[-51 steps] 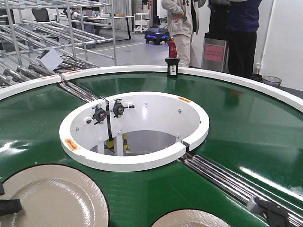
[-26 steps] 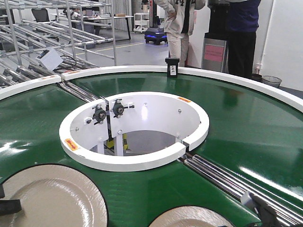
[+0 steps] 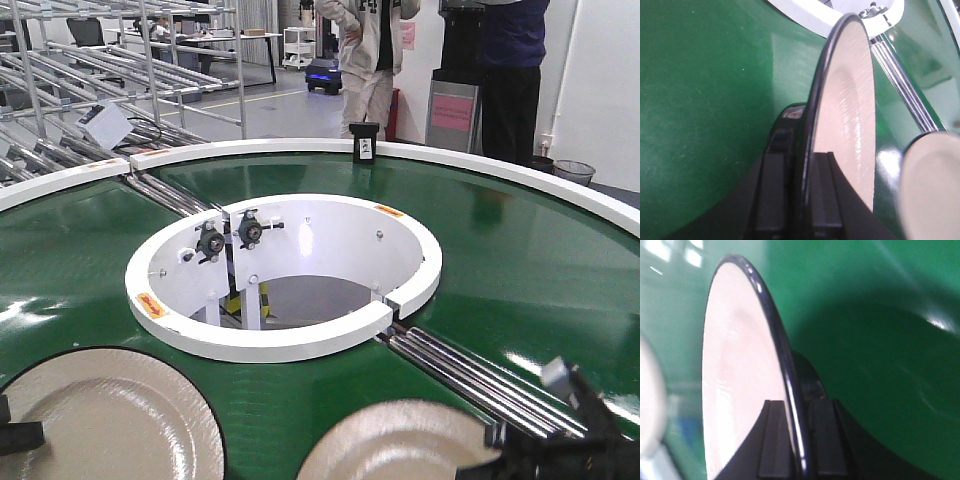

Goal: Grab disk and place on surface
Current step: 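Close both grippers on the black rims of the cream plates, then lift both plates upright off the conveyor with both grippers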

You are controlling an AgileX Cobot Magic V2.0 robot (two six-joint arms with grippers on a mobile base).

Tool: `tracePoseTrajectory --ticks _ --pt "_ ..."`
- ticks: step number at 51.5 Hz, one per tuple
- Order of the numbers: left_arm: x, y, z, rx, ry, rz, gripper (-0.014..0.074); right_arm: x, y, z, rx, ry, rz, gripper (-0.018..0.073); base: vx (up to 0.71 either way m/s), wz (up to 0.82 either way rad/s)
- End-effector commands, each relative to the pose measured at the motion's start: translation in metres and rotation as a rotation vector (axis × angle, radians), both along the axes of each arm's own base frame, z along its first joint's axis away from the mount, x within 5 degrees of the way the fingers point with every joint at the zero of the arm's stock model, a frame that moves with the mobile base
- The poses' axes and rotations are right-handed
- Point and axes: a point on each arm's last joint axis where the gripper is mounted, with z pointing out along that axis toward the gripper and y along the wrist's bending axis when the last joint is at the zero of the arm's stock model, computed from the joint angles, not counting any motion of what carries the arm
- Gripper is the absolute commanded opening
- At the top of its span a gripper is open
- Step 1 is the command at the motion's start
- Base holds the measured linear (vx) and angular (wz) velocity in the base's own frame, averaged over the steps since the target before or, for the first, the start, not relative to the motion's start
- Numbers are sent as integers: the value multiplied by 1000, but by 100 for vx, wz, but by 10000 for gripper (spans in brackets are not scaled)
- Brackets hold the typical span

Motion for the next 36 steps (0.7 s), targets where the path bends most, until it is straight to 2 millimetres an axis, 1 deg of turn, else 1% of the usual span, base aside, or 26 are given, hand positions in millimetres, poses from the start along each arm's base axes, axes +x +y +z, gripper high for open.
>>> tracePoseTrajectory --ticks 1,11,14,17,24,29,36 --pt "2 -3 21 -84 -77 38 -5 0 2 52 152 -103 -13 -8 0 0" --pt "3 -1 23 -97 -91 70 -5 6 7 106 201 -219 -29 -8 0 0" --pt "4 -2 24 -116 -95 72 -5 8 13 120 213 -241 -15 -8 0 0" --pt "4 -5 25 -142 -101 68 -5 9 25 138 227 -277 16 -8 0 0" --pt "9 -23 27 -212 -104 33 -5 10 54 175 270 -355 35 -7 0 0" --pt "12 -37 25 -262 -89 -3 -5 11 62 195 305 -387 -2 -8 0 0" --pt "14 -59 28 -357 -83 -41 -4 12 65 210 352 -379 -24 -8 0 0"
